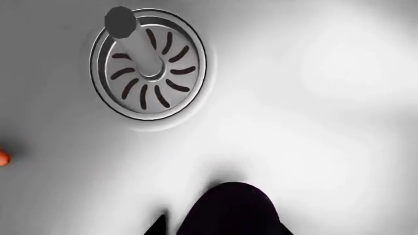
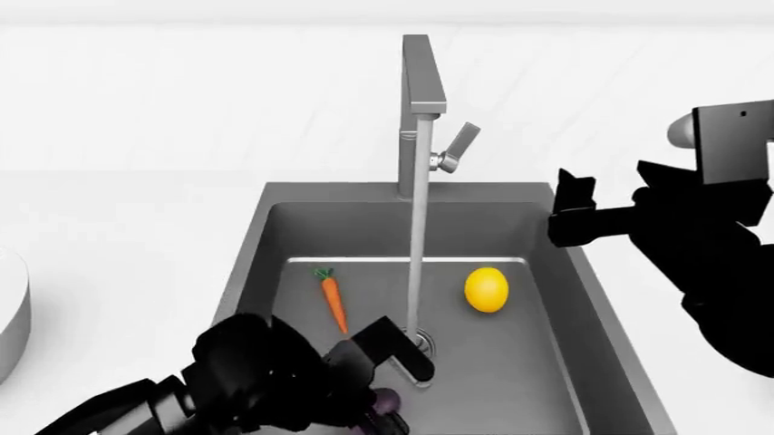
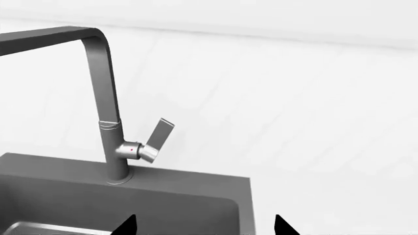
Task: Pick the eggplants and oranges from the sink and place them in one bowl. Place the carrot in the other bowl. Then turn off the sink faucet.
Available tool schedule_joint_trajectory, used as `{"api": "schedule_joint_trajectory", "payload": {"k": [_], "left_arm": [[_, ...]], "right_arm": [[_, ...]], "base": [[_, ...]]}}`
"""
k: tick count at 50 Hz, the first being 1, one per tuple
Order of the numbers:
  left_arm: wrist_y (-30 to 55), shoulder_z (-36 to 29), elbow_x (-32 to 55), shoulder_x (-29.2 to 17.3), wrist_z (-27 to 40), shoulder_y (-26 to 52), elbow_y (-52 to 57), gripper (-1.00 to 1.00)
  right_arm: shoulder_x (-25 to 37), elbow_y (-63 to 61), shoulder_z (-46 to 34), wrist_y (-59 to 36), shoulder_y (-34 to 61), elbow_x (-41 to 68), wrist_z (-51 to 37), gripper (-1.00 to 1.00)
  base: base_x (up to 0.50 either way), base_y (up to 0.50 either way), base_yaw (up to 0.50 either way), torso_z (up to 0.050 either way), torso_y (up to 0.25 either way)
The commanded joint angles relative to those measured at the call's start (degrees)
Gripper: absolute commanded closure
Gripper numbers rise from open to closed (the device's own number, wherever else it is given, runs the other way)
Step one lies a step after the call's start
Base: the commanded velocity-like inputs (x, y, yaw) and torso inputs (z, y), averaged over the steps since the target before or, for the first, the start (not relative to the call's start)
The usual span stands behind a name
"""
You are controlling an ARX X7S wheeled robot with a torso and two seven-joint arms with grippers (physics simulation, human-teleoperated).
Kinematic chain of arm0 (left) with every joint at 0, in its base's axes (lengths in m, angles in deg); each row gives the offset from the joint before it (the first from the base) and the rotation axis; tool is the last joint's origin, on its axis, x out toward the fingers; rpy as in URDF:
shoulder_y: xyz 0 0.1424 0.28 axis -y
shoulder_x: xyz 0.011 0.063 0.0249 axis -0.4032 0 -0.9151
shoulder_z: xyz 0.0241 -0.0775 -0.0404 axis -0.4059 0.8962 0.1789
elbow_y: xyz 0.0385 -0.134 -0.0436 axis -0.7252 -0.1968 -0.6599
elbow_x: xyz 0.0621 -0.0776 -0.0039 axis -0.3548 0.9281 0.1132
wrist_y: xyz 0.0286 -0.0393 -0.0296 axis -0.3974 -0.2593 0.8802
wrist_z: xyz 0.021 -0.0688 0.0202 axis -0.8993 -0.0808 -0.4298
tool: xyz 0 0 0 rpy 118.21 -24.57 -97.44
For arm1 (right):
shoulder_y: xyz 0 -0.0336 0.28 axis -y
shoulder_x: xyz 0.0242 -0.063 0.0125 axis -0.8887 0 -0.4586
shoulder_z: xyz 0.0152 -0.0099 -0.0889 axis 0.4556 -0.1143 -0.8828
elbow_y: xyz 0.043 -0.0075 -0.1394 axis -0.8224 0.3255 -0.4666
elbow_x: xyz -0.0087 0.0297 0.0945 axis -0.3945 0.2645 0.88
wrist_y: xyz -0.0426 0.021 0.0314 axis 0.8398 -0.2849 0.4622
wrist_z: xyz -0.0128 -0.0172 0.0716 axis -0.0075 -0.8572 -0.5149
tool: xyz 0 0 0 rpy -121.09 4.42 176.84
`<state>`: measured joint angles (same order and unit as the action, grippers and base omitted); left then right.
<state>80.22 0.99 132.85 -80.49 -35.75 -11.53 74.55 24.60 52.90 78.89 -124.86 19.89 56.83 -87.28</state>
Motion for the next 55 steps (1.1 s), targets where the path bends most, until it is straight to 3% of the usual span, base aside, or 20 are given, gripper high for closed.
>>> {"api": "schedule_joint_trajectory", "payload": {"k": [1, 10, 14, 19, 22, 28, 35, 46, 55], "left_arm": [[2.7, 4.7, 1.5, -3.5, 4.9, -2.2, 7.9, 1.0], [7.7, 18.8, 13.7, -9.3, 17.2, -1.5, 19.3, 1.0], [8.3, 25.2, 20.6, -11.4, 22.3, -0.7, 23.5, 1.0], [9.3, 30.6, 28.9, -12.9, 28.9, 1.6, 26.8, 1.0], [6.7, 35.1, 39.7, -15.0, 39.7, 0.2, 31.8, 1.0], [2.2, 39.2, 49.5, -19.0, 49.1, 0.9, 38.8, 1.0], [-0.8, 42.2, 54.5, -22.3, 52.9, 4.3, 39.6, 1.0], [-6.1, 45.5, 59.3, -25.0, 57.9, 7.7, 39.4, 1.0], [-6.7, 45.6, 59.9, -25.4, 58.2, 8.0, 39.8, 1.0]], "right_arm": [[-0.6, 0.5, -0.1, -0.4, -0.1, -0.2, 0.2, -1.0], [-4.1, 11.8, -6.0, -7.4, 6.2, 2.9, -4.1, -1.0], [-5.8, 19.0, -10.2, -5.3, 8.7, 0.4, -2.6, -1.0], [-6.5, 29.8, -21.2, 0.9, 12.6, -5.8, 5.0, -1.0], [-8.3, 38.4, -27.6, 4.6, 15.6, -9.9, 9.5, -1.0], [-10.7, 51.3, -36.7, 10.4, 21.1, -15.0, 19.1, -1.0], [-13.8, 64.3, -43.0, 16.7, 25.7, -19.7, 26.9, -1.0], [-23.9, 96.4, -50.0, 33.5, 33.5, -28.2, 39.3, -1.0], [-25.9, 102.1, -50.1, 36.4, 32.7, -29.4, 40.5, -1.0]], "base": [[0.0, 0.0, 0.0, 0.0, 0.0], [0.0, 0.0, 0.0, 0.0, 0.0], [0.0, 0.0, 0.0, 0.0, 0.0], [0.0, 0.0, 0.0, 0.0, 0.0], [0.0, 0.0, 0.0, 0.0, 0.0], [0.0, 0.0, 0.0, 0.0, 0.0], [0.0, 0.0, 0.0, 0.0, 0.0], [0.0, 0.0, 0.0, 0.0, 0.0], [0.0, 0.0, 0.0, 0.0, 0.0]]}}
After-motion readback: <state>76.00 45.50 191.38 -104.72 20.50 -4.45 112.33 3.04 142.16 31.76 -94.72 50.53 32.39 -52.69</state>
